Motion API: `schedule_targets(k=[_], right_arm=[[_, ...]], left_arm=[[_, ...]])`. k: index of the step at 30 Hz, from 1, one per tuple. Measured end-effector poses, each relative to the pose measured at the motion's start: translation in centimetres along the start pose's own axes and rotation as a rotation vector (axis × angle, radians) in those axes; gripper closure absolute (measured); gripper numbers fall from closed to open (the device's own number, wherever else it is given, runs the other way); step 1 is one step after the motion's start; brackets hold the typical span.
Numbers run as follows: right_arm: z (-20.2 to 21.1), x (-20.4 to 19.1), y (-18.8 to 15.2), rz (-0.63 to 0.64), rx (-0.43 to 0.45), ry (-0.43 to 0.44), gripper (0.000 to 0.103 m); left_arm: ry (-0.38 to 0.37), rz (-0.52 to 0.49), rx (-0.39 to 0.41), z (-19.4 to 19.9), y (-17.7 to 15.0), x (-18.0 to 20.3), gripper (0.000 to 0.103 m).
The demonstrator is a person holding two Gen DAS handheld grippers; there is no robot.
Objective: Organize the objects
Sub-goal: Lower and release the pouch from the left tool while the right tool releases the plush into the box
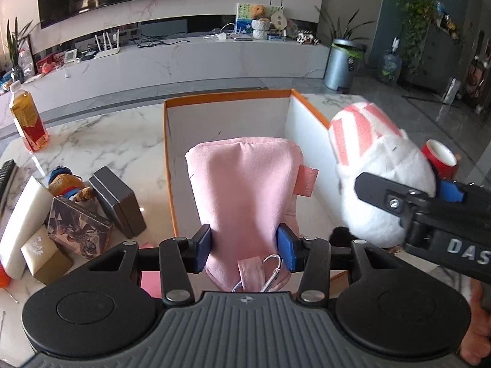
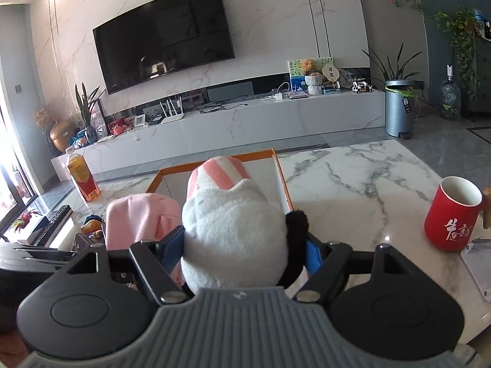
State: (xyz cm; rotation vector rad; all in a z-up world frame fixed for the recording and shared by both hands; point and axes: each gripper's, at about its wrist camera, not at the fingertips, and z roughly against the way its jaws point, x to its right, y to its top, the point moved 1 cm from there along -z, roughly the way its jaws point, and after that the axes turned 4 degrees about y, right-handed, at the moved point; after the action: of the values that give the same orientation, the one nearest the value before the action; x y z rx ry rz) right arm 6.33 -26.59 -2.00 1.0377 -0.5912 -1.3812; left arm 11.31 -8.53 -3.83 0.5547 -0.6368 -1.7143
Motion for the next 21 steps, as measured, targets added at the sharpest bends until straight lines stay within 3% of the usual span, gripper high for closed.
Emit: schedule_targets(k=[2,8,14,17,21], right_arm=[[-0.1,0.2,-0.2,-0.016,-0.007,0.011,0.025],[-0.7,0.3,-0.7,-0.025,-0.025,0.021,0.025],[-0.6,0.4,-0.7,-0.029,-0.032,0.03,0.024],[-0.7,0.4,-0.8,-0.021,-0.039,0.034,0.024],[-1.5,0.0,-0.6,-0.005,-0.067,0.022,0.024]], left_arm=[[0.075,-0.007,-0.041,-1.1,-0.3,0.3,0.047],[0.105,-0.044,-0.03,-0.8,-0.7,1.6,0.035],[0.119,-0.092,0.07,0.8,-0.9,2.7,0.015],[0.183,-0.132,0.101,2.0,-1.4,3.0,0.014],[0.201,-0.067,0.061,2.2,-1.2,1.5,0.014]])
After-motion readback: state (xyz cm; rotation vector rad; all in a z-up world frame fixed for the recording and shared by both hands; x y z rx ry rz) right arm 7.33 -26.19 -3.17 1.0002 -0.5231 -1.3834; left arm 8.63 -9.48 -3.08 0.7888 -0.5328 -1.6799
